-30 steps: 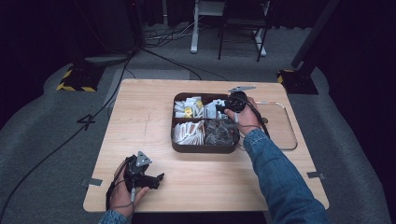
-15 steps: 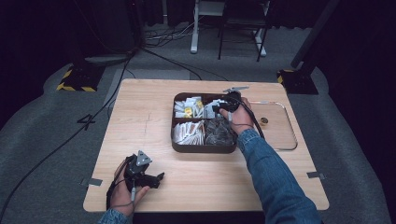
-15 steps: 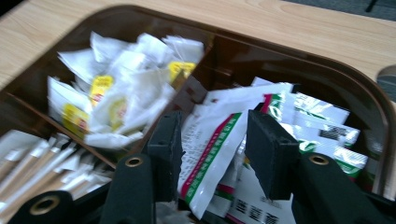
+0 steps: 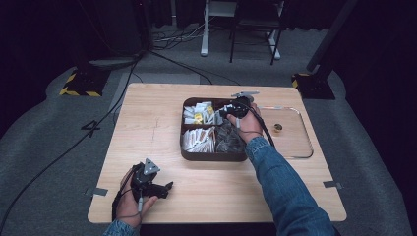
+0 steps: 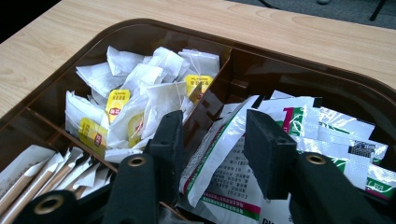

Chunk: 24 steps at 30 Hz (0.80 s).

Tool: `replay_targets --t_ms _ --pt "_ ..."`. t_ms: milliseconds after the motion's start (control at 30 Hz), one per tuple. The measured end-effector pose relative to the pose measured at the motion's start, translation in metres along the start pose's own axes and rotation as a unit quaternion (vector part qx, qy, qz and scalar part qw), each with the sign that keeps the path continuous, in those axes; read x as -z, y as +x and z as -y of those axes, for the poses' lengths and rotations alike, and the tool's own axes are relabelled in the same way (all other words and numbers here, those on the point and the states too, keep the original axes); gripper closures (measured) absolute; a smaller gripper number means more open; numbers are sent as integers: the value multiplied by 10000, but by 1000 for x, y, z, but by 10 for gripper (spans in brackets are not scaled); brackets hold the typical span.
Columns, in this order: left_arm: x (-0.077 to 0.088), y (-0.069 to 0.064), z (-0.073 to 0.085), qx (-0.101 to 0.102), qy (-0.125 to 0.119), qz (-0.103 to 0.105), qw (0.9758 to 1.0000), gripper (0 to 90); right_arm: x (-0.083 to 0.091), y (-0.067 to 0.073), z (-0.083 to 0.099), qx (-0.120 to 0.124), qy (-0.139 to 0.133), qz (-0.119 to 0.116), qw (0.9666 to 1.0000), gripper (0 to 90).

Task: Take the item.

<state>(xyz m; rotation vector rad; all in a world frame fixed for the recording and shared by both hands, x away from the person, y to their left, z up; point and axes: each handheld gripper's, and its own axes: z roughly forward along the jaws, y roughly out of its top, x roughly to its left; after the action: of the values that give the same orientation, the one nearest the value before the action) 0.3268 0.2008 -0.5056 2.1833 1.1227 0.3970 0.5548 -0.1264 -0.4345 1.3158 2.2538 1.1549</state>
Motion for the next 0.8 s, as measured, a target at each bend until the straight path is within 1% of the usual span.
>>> replay_targets --t_ms 33,100,267,367,467,500,533,633,700,800 --pt "0 0 0 9 0 3 10000 3 -1 1 0 -92 36 -75 9999 617" --pt "0 0 0 -2 1 0 10000 3 -4 4 1 -159 78 -139 9997 626" --pt "0 0 0 -7 4 -2 10000 3 -14 11 4 31 368 72 9993 670" --pt "0 0 0 -12 17 -5 10000 3 -20 12 5 -11 451 84 9989 674" --pt "0 0 0 5 5 2 10000 3 -24 13 7 -45 562 139 9983 706" --pt "0 0 0 5 5 2 10000 3 -24 13 7 -45 562 139 9983 706" --pt "0 0 0 4 5 2 10000 3 -24 13 7 -146 640 187 9977 766" --pt "0 0 0 3 5 1 10000 3 -20 12 6 -271 642 264 9972 841" --pt "0 0 0 -4 5 -1 10000 3 -15 11 4 -315 505 347 9976 850" --pt "0 0 0 9 -2 2 10000 3 -10 10 1 -338 373 356 9981 852"
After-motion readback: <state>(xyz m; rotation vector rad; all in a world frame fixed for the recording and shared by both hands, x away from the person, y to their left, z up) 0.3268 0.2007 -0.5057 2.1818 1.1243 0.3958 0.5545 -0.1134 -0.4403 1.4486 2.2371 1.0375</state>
